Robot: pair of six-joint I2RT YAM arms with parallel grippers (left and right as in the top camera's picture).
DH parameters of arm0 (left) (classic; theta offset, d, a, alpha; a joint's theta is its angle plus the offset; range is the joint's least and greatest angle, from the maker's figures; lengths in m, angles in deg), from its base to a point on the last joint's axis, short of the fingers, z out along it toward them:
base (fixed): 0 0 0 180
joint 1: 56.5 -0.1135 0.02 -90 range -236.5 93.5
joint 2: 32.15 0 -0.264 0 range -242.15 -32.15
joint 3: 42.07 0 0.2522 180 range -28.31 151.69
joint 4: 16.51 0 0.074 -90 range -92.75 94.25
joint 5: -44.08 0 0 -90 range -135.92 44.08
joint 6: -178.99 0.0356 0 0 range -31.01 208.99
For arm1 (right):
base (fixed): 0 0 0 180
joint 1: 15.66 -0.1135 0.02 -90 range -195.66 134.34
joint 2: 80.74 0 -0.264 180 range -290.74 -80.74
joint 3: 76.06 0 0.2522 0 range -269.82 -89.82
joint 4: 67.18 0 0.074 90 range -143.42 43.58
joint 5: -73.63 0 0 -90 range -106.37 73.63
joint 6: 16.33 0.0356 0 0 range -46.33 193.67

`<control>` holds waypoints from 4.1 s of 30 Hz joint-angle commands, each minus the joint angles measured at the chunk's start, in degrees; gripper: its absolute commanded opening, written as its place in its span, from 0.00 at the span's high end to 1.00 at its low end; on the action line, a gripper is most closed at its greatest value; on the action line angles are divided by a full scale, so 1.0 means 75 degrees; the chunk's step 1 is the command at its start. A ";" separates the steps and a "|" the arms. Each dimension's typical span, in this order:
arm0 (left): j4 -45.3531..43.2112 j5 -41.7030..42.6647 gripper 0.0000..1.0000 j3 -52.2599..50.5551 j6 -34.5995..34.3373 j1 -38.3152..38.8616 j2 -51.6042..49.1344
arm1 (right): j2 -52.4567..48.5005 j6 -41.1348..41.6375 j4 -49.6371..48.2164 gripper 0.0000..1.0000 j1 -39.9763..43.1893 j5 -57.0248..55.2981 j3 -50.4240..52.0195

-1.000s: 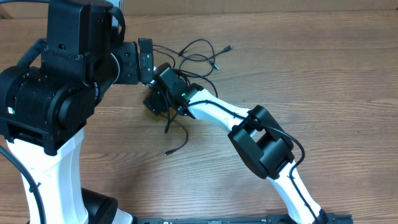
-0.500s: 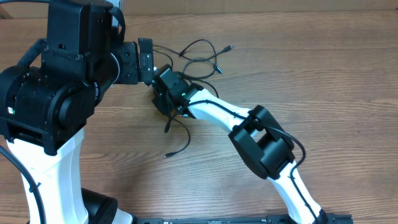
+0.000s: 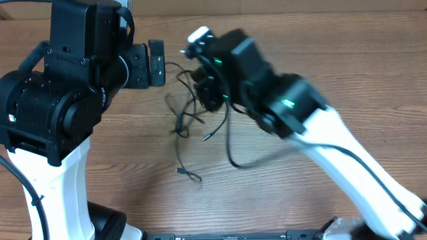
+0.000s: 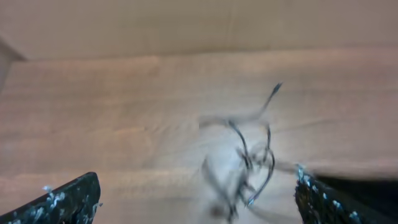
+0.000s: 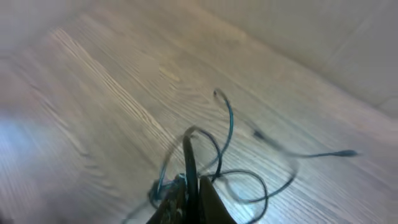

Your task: Untangle cables

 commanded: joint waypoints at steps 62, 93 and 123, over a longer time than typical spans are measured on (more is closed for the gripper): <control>-0.4800 0.9025 0.00 0.0012 0.1017 -0.0020 -0.5470 | 0.2425 0.0289 -0.1737 0.96 0.0472 -0.4867 -0.0035; -0.4465 0.5869 0.96 0.0006 0.3471 0.1288 -0.5260 | 0.2433 0.0449 -0.1265 0.96 0.0714 -0.4709 -0.0035; -0.0629 0.2261 0.96 0.0006 0.1804 -0.4992 -0.0070 | 0.2299 0.1696 -0.0851 0.96 1.0028 0.0801 -0.0035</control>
